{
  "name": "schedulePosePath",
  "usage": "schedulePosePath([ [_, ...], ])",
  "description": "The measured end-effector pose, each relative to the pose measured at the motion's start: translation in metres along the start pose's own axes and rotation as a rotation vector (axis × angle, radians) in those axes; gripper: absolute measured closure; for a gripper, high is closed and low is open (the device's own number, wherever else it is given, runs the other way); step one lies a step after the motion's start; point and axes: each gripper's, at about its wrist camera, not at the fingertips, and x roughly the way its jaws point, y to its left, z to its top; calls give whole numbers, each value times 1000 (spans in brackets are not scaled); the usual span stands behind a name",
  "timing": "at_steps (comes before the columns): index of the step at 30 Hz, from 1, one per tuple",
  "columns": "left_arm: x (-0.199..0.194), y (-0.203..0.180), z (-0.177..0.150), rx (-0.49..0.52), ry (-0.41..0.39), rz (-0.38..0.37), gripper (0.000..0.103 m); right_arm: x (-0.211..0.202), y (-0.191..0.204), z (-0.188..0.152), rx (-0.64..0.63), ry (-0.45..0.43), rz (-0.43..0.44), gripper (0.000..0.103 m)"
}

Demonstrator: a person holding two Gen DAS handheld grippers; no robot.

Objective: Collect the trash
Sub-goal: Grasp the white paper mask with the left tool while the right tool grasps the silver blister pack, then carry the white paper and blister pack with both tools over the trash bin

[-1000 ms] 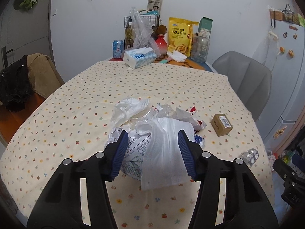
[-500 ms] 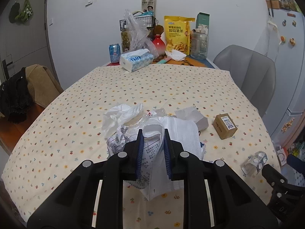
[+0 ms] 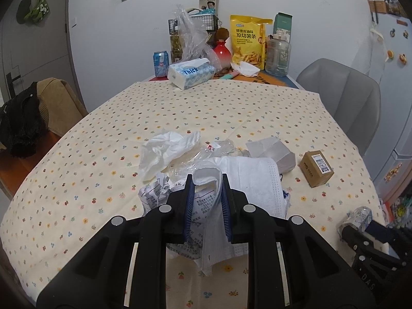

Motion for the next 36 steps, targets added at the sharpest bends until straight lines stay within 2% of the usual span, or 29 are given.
schedulePosePath([
  [9,-26,1,1,-11,-43,-8,83,-32,-6,-5,14,-59,-3,64],
  [27,-106,12,10,-49,-204,-41,83,-109,-9,-10,24,-205,-15,64],
  [36,-123,-1,8,-33,-225,-69,83,-131,-21,-15,43,-243,-33,64],
])
